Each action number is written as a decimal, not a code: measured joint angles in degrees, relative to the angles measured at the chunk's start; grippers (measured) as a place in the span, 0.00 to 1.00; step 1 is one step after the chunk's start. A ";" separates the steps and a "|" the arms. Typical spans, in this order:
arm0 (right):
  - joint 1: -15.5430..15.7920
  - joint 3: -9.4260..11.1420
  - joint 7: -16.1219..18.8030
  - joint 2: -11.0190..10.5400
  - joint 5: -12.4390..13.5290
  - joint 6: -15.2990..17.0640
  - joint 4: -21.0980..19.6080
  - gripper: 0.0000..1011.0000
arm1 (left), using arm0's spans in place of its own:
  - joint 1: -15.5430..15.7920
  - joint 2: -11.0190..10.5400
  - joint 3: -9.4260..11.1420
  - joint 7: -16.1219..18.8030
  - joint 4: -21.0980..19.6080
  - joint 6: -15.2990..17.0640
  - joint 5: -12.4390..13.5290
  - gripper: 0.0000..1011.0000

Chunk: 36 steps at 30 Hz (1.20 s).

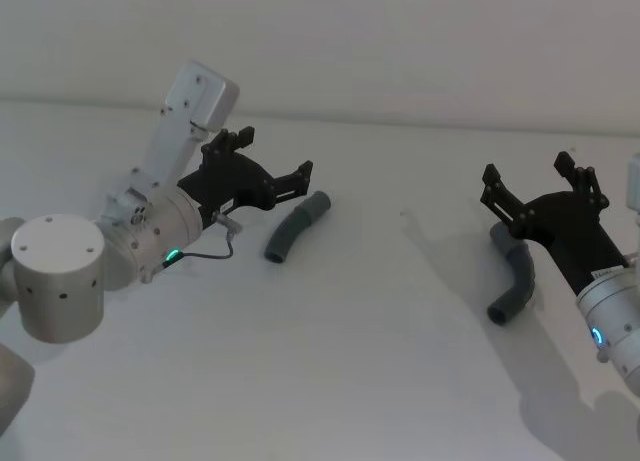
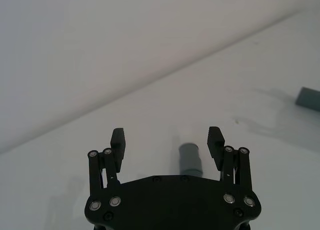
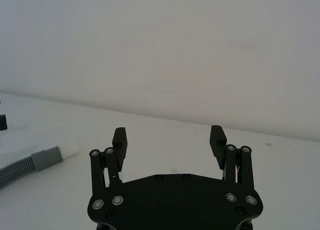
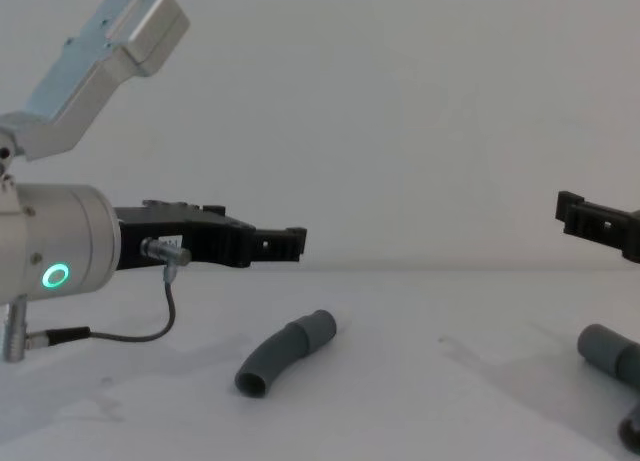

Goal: Use both hands to pick up one end of the pipe from the table, align the ends, and insert them.

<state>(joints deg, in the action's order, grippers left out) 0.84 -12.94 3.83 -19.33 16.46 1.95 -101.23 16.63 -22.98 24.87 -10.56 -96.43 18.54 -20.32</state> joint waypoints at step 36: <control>-0.01 0.00 0.00 0.00 0.00 0.00 0.00 0.99 | 7.33 -3.14 6.89 -6.86 0.94 17.63 3.42 0.99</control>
<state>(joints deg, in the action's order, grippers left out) 0.83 -12.94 3.83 -19.33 16.47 1.95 -101.23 23.96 -26.12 31.76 -17.41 -95.49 36.17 -16.90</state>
